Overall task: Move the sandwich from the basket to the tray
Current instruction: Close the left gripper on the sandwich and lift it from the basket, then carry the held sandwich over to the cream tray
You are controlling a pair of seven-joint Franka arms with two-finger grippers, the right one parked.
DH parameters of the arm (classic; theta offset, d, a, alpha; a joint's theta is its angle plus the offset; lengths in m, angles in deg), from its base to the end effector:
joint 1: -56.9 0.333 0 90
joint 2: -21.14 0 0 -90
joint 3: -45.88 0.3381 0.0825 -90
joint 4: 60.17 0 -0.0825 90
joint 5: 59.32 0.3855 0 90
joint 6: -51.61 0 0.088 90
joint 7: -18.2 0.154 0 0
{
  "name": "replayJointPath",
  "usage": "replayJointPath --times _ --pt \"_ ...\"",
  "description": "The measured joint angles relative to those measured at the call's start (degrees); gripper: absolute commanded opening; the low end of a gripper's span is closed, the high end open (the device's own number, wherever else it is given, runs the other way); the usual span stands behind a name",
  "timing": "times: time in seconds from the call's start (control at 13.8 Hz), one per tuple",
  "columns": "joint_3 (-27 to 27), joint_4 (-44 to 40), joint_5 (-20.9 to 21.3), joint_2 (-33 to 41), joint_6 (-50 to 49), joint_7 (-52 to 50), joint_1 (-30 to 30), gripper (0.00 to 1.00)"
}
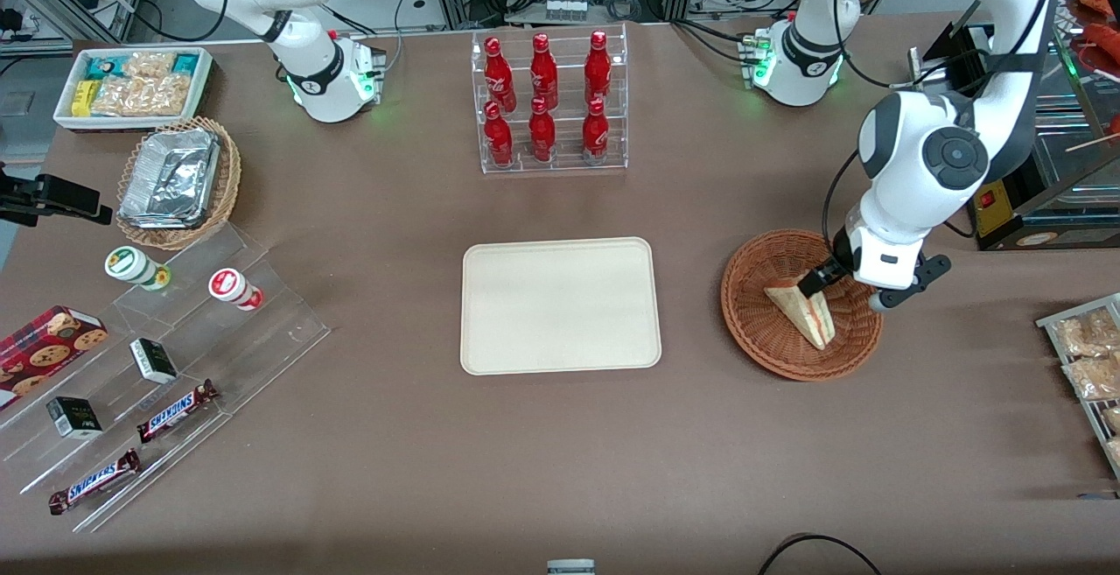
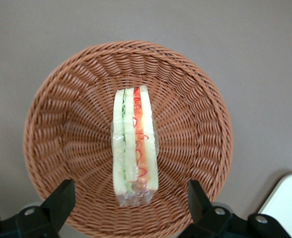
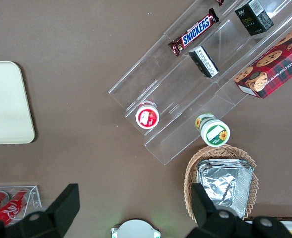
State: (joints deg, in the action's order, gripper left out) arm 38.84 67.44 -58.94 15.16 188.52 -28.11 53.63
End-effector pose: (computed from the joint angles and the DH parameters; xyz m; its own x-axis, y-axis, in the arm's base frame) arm 0.5413 -0.0982 0.3064 0.8102 0.5851 0.0348 0.5835 -0.8107 0.0480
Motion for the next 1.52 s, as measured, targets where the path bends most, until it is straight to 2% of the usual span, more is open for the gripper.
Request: replayJointPath --times 0.29,0.73,0.8,0.87,0.94,1.16,1.52 --pt "0.00 0.09 0.00 -3.60 2.37 -5.60 -0.65 1.00" --pt "0.03 0.13 0.00 -8.09 4.52 -6.26 -0.65 1.00" --pt "0.05 0.13 0.00 -8.84 4.98 -6.26 -0.65 0.71" --pt "0.10 0.13 0.00 -9.37 5.13 -6.27 -0.65 0.09" --pt "0.17 0.13 0.00 -9.69 5.14 -6.28 -0.63 0.00" --pt "0.28 -0.70 0.04 -9.67 3.64 -6.17 -0.59 0.00" --pt "0.21 -9.64 0.12 -8.10 -11.27 -4.30 -0.70 0.00"
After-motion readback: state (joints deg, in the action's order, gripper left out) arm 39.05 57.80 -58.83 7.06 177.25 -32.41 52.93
